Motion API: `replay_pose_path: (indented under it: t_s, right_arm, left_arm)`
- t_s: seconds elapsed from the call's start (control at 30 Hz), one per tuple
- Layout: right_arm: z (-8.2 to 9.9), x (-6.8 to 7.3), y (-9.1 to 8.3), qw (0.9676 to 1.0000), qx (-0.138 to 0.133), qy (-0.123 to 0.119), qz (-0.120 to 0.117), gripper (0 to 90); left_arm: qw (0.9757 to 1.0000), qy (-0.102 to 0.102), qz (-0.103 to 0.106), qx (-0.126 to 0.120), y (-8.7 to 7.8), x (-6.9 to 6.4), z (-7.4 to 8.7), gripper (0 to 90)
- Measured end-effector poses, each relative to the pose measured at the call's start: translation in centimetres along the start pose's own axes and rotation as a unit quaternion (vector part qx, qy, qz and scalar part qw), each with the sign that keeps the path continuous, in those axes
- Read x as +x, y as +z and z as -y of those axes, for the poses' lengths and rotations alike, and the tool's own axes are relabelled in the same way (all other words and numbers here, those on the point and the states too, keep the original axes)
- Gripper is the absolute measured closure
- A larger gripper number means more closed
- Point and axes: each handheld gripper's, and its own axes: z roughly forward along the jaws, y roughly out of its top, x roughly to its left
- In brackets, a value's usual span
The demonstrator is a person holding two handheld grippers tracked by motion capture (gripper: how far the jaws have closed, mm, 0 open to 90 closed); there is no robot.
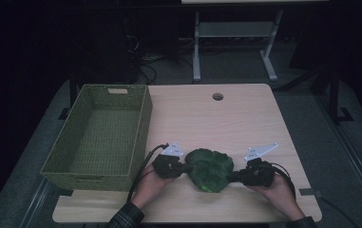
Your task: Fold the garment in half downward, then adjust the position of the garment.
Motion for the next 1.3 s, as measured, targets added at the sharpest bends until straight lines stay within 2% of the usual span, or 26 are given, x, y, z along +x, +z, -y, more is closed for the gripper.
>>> replay_pose_path:
  t_s: [0.03, 0.07, 0.1, 0.17, 0.2, 0.3, 0.4, 0.43, 0.47, 0.53, 0.57, 0.6, 0.63, 0.67, 0.73, 0.77, 0.8, 0.83, 0.87, 0.9, 0.93, 0.97, 1.13, 1.23, 1.3]
  right_arm:
    - [0.0, 0.0, 0.0, 1.0000, 0.000, 0.000, 0.000, 83.7]
    - [0.1, 0.1, 0.3, 0.9999, 0.009, -0.003, 0.005, 83.9]
    - [0.2, 0.3, 0.7, 0.9997, 0.015, -0.011, 0.015, 84.4]
    - [0.3, 0.2, 0.9, 0.9996, 0.016, -0.012, 0.018, 84.6]
    - [0.4, 0.1, 1.3, 0.9994, 0.022, -0.010, 0.027, 84.9]
    - [0.6, 0.0, 2.0, 0.9987, 0.029, -0.018, 0.038, 85.4]
    - [0.5, 0.0, 2.5, 0.9987, 0.025, -0.024, 0.038, 85.3]
    - [0.5, 0.1, 2.6, 0.9987, 0.025, -0.022, 0.038, 85.0]
    - [0.5, 0.0, 2.7, 0.9984, 0.023, -0.033, 0.039, 84.5]
    - [0.5, 0.2, 2.6, 0.9987, 0.021, -0.028, 0.036, 83.6]
    - [0.5, 0.2, 2.5, 0.9987, 0.019, -0.032, 0.036, 81.9]
    - [0.4, 0.3, 2.1, 0.9988, 0.012, -0.033, 0.035, 76.4]
    - [0.4, 0.3, 2.1, 0.9988, 0.012, -0.033, 0.035, 76.4]
    - [0.4, 0.5, 1.8, 0.9986, 0.003, -0.038, 0.038, 70.9]
    - [0.4, 0.5, 1.6, 0.9986, -0.002, -0.037, 0.039, 68.2]
    - [0.4, 0.6, 1.4, 0.9986, -0.006, -0.037, 0.037, 65.5]
    - [0.3, 0.8, 1.0, 0.9984, -0.010, -0.038, 0.041, 59.1]
    - [0.3, 0.8, 1.0, 0.9984, -0.010, -0.038, 0.041, 59.1]
    - [0.2, 1.0, 0.5, 0.9980, -0.020, -0.042, 0.044, 53.1]
    - [0.2, 1.0, 0.5, 0.9980, -0.020, -0.042, 0.044, 53.1]
    - [0.1, 1.1, 0.2, 0.9978, -0.025, -0.041, 0.047, 49.9]
    - [0.0, 1.2, -0.4, 0.9969, -0.040, -0.042, 0.054, 43.7]
    - [0.1, 0.8, -2.1, 0.9953, -0.060, -0.037, 0.066, 41.7]
    - [0.1, 0.4, -2.7, 0.9946, -0.068, -0.033, 0.072, 42.8]
    - [-0.2, -0.5, -3.5, 0.9935, -0.077, -0.029, 0.079, 56.2]
  left_arm:
    - [1.0000, 0.000, 0.000, 0.000, 0.0, 0.0, 0.0, 87.6]
    - [0.9999, 0.009, -0.007, 0.003, 0.2, 0.0, 0.0, 87.6]
    - [0.9995, 0.019, -0.021, 0.009, 0.6, 0.0, -0.1, 87.7]
    - [0.9994, 0.022, -0.023, 0.012, 0.8, 0.0, -0.1, 87.7]
    - [0.9986, 0.035, -0.031, 0.023, 1.1, 0.2, -0.3, 87.7]
    - [0.9979, 0.042, -0.043, 0.026, 1.5, 0.4, -0.6, 87.7]
    - [0.9973, 0.046, -0.050, 0.027, 1.7, 0.5, -0.8, 87.4]
    - [0.9973, 0.046, -0.050, 0.027, 1.7, 0.5, -0.8, 87.0]
    - [0.9977, 0.042, -0.048, 0.021, 1.8, 0.6, -0.9, 86.6]
    - [0.9981, 0.039, -0.044, 0.019, 1.6, 0.7, -0.9, 86.3]
    - [0.9983, 0.037, -0.044, 0.013, 1.5, 0.7, -0.8, 85.7]
    - [0.9986, 0.031, -0.042, 0.000, 1.3, 0.7, -0.9, 84.2]
    - [0.9986, 0.031, -0.042, 0.000, 1.3, 0.7, -0.9, 83.4]
    - [0.9987, 0.030, -0.041, -0.006, 0.9, 0.7, -1.0, 82.3]
    - [0.9987, 0.031, -0.039, -0.011, 0.6, 0.6, -1.1, 80.9]
    - [0.9986, 0.030, -0.040, -0.015, 0.5, 0.6, -1.1, 79.1]
    - [0.9986, 0.027, -0.039, -0.024, 0.2, 0.4, -1.2, 75.8]
    - [0.9986, 0.027, -0.039, -0.024, 0.2, 0.4, -1.2, 73.9]
    - [0.9985, 0.025, -0.040, -0.029, -0.1, 0.3, -1.3, 71.5]
    - [0.9985, 0.025, -0.040, -0.029, -0.1, 0.3, -1.3, 68.4]
    - [0.9985, 0.022, -0.039, -0.033, -0.3, 0.3, -1.3, 68.4]
    - [0.9984, 0.022, -0.040, -0.033, -0.6, 0.2, -1.4, 64.1]
    - [0.9981, 0.011, -0.044, -0.041, -1.4, -0.1, -1.4, 62.4]
    - [0.9980, 0.010, -0.045, -0.042, -1.8, -0.3, -1.4, 66.1]
    - [0.9980, 0.009, -0.043, -0.045, -2.3, -0.7, -1.2, 73.9]
